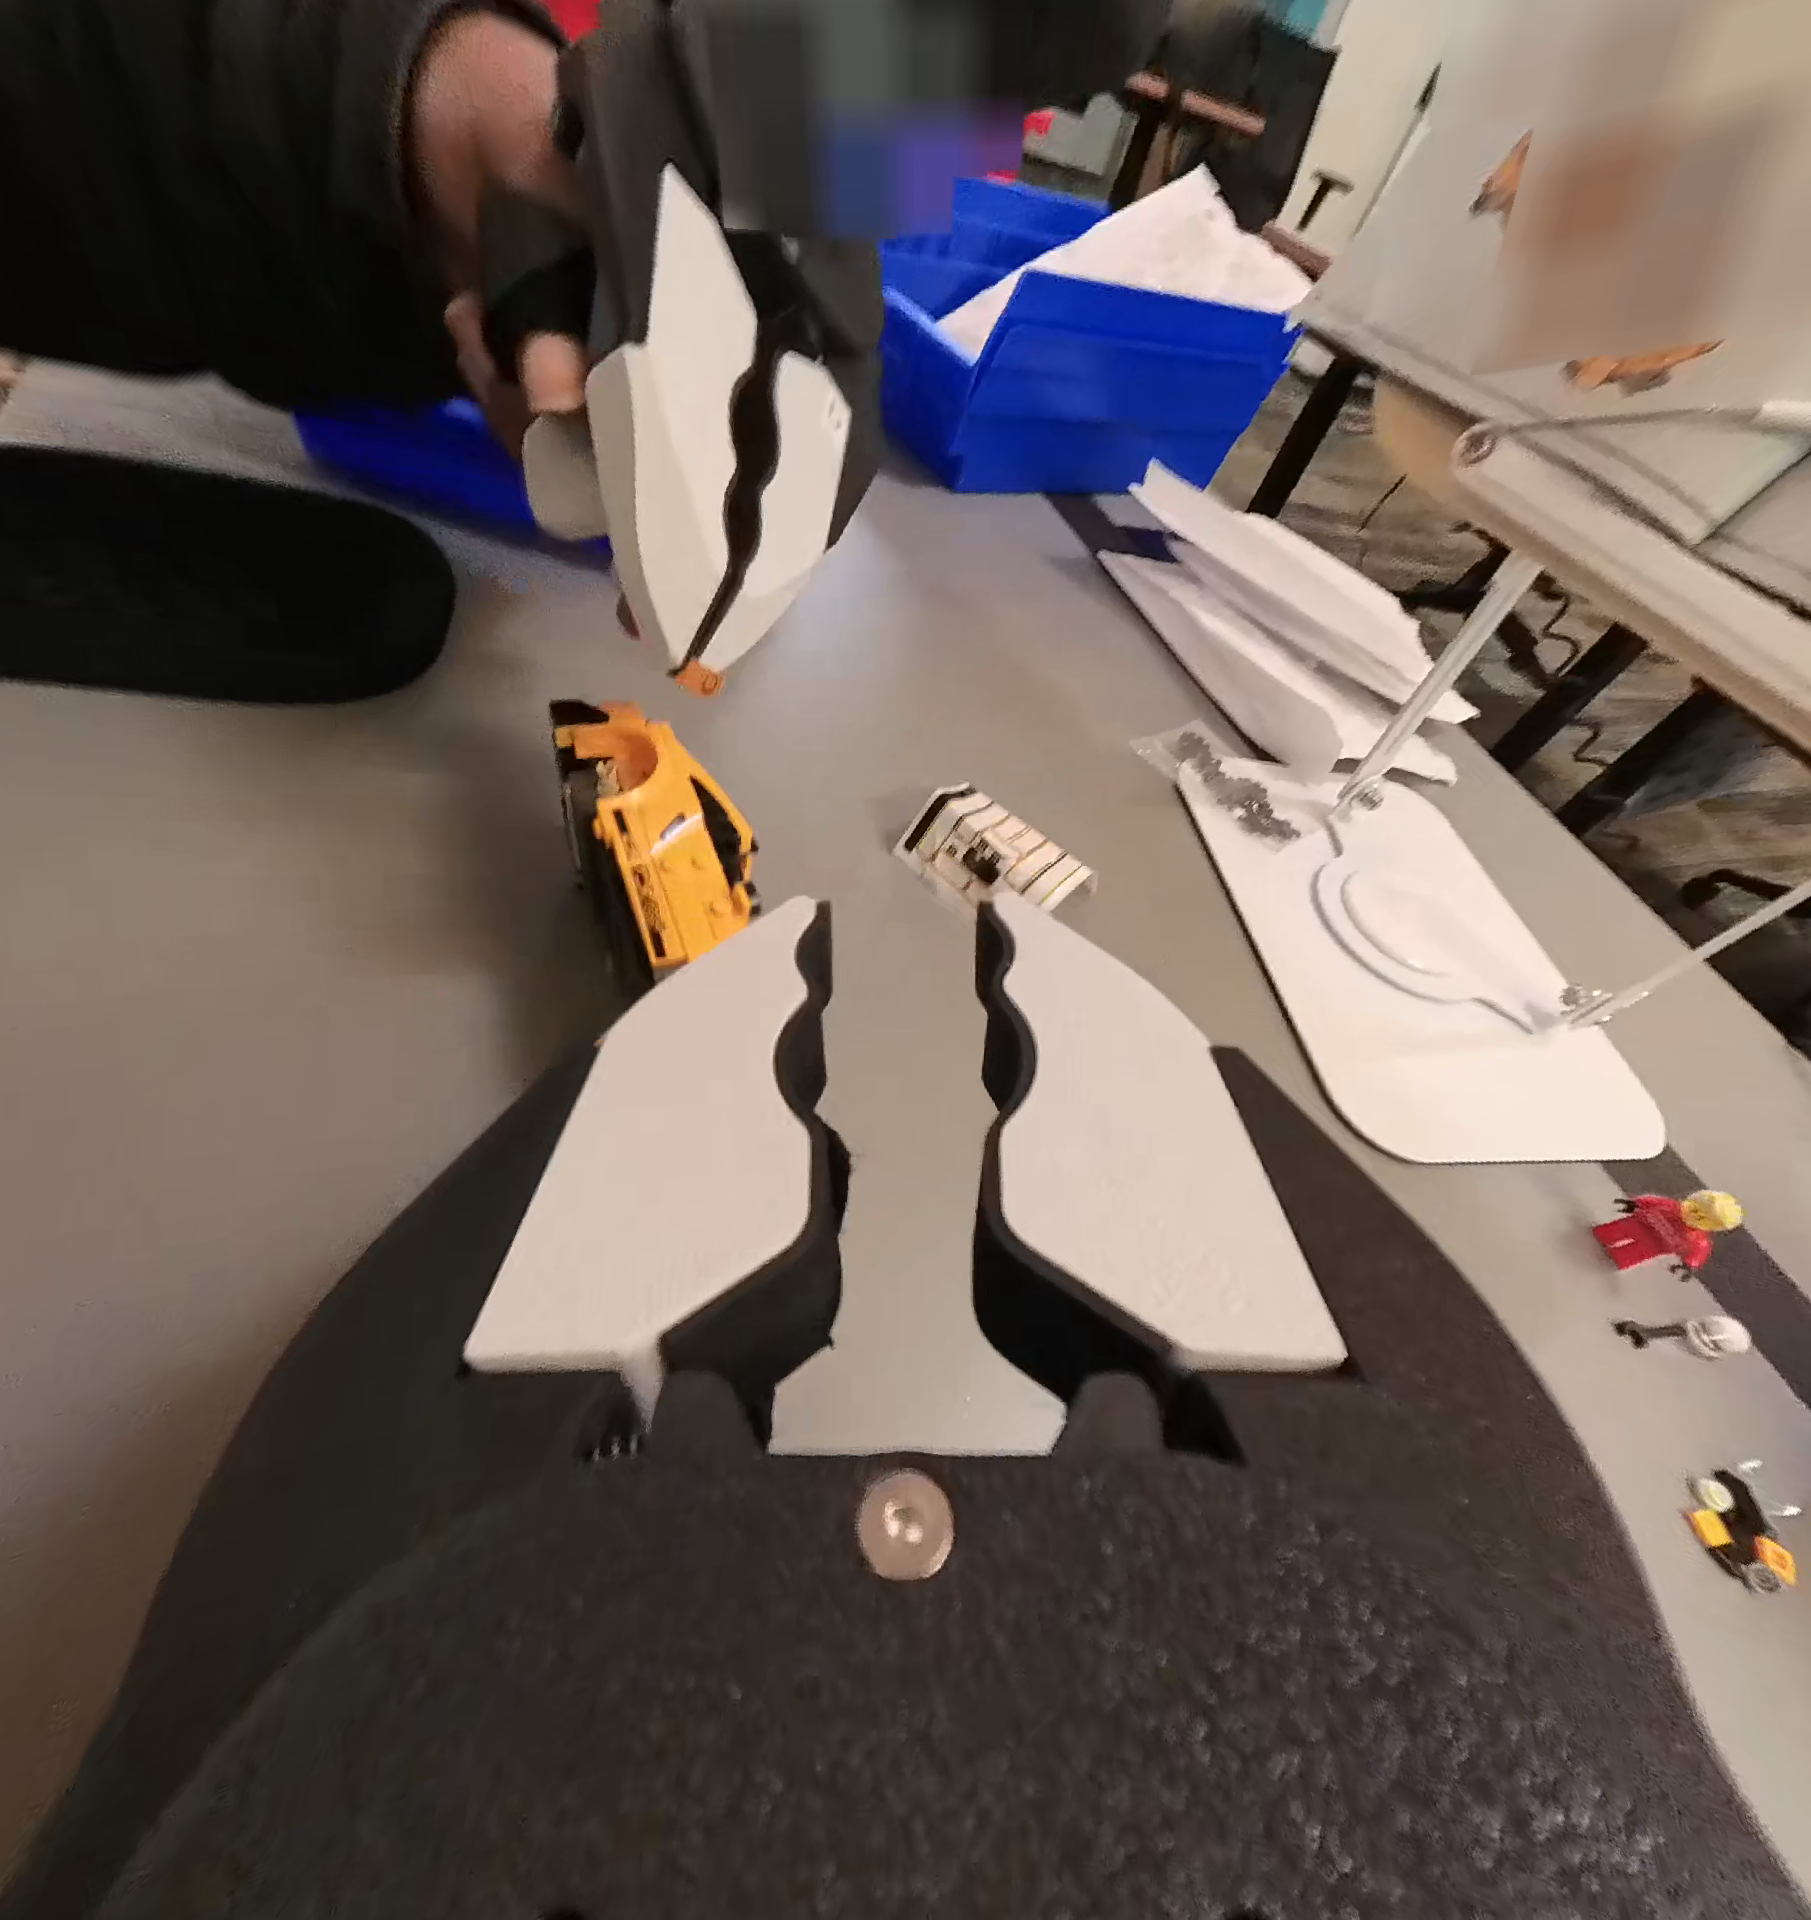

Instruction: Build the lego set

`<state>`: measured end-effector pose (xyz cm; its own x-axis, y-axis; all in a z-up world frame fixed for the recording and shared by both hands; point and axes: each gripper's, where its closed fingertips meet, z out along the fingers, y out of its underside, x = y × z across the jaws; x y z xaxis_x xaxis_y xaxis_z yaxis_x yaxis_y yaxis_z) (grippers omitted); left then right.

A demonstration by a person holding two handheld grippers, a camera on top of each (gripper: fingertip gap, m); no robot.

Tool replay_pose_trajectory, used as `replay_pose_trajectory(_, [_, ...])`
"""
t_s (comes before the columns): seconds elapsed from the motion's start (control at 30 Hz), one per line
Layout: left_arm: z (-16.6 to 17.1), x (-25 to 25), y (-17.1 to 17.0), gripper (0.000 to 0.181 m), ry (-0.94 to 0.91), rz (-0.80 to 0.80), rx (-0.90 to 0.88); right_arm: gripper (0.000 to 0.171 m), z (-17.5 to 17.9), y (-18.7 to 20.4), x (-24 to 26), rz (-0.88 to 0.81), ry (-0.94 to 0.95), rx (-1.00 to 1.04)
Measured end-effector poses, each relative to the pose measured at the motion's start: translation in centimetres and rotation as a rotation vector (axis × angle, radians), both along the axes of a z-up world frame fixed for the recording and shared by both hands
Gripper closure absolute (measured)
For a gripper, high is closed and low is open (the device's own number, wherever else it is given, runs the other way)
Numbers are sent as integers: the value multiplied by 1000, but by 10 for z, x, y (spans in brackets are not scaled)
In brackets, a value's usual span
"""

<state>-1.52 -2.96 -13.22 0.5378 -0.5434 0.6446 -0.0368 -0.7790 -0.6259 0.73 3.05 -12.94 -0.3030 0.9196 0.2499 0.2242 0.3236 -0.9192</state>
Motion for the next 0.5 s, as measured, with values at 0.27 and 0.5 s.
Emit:
replay_pose_trajectory(0.27, [-12,-10,-9,181,5,-112,-236,125,-30,-5,10,108,-167,-30])
replay_pose_trajectory(0.5, [-19,-7,-6,181,-6,-172,-337,117,-54,-16,15,196,-286,-36])
